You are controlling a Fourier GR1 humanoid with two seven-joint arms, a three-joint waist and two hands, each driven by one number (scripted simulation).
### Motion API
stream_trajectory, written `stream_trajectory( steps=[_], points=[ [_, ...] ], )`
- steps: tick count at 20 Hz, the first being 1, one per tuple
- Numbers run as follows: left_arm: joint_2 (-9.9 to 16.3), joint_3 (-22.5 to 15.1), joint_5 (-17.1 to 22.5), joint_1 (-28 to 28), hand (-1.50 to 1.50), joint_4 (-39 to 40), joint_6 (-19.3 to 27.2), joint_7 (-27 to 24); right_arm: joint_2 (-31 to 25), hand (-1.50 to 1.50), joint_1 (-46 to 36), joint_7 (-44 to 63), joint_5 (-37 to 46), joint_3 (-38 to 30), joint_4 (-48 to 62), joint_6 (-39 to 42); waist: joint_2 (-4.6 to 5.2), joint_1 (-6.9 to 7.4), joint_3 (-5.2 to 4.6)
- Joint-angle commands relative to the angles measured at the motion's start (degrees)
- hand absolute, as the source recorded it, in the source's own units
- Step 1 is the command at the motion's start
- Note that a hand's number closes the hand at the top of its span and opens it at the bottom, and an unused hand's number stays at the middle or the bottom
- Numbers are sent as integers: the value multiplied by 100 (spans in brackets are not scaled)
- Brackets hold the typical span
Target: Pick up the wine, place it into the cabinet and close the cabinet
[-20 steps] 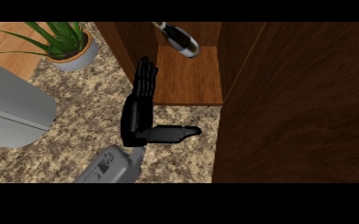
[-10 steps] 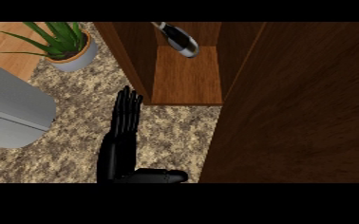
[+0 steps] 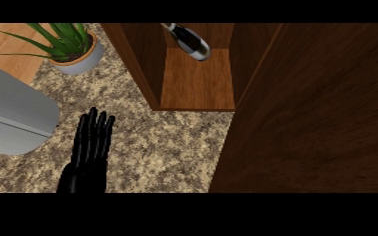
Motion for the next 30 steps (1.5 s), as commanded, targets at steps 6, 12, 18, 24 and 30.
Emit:
stream_trajectory(
  steps=[6,12,18,24,30],
  points=[
    [691,689,404,1070,-150,-721,-550,-354,839,150,-854,1239,265,1427,-522,-512,-16,93,-15],
    [1074,1154,863,1506,-150,-909,-1165,-395,1233,150,-1748,1311,313,1640,133,-1148,-11,176,-19],
    [1454,1817,1296,1871,-150,-911,-1833,-503,1244,150,-3060,919,422,1781,1254,-2565,5,253,-18],
    [1697,2332,1671,1891,-150,-803,-2428,-469,1232,150,-4557,1143,-36,1481,1932,-3475,24,290,-21],
    [1917,2773,1988,1891,-150,-814,-2758,-330,1249,150,-6331,1124,-959,709,3366,-4019,62,422,-17]
  ],
)
